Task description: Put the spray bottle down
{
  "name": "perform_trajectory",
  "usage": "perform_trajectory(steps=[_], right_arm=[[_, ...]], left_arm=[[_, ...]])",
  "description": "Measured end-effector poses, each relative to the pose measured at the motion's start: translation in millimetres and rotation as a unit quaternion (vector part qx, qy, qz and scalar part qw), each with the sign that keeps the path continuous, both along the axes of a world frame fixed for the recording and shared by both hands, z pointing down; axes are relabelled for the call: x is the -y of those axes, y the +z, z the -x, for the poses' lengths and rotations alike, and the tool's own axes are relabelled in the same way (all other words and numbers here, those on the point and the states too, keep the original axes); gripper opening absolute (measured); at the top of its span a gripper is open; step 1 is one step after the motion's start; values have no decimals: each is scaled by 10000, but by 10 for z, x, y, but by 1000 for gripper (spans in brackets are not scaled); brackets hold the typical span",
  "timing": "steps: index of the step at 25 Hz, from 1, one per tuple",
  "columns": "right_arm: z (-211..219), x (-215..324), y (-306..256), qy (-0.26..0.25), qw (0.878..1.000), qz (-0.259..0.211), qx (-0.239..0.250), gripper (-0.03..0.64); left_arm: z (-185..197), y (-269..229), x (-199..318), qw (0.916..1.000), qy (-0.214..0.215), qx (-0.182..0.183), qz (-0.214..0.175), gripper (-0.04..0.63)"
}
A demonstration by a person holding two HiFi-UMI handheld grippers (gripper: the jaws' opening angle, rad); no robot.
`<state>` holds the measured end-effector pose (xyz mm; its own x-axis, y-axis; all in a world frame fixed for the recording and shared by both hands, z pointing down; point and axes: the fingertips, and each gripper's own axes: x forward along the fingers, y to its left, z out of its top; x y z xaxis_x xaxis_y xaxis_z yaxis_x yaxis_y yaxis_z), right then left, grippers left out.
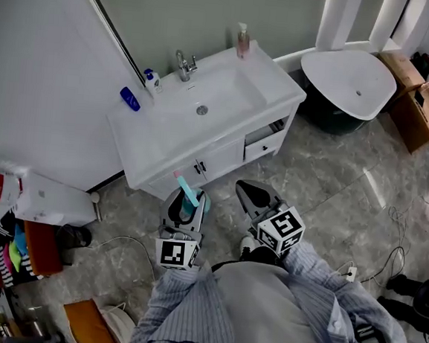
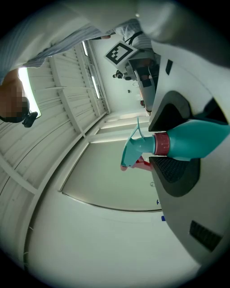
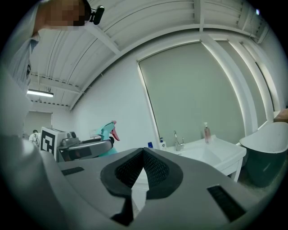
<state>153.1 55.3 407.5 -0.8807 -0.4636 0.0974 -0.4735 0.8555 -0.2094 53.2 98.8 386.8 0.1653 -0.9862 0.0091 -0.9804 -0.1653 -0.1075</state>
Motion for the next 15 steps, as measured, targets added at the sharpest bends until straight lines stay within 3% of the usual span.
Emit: perform_trajectory(steps=[6, 15], right_arm=[[104, 520, 42, -249, 9997, 62, 13, 15], [343, 895, 144, -370, 9992, 113, -44, 15]], left_arm=[[36, 40, 461, 9998, -182, 40, 120, 175], [319, 130, 841, 9993, -335, 26, 152, 173]])
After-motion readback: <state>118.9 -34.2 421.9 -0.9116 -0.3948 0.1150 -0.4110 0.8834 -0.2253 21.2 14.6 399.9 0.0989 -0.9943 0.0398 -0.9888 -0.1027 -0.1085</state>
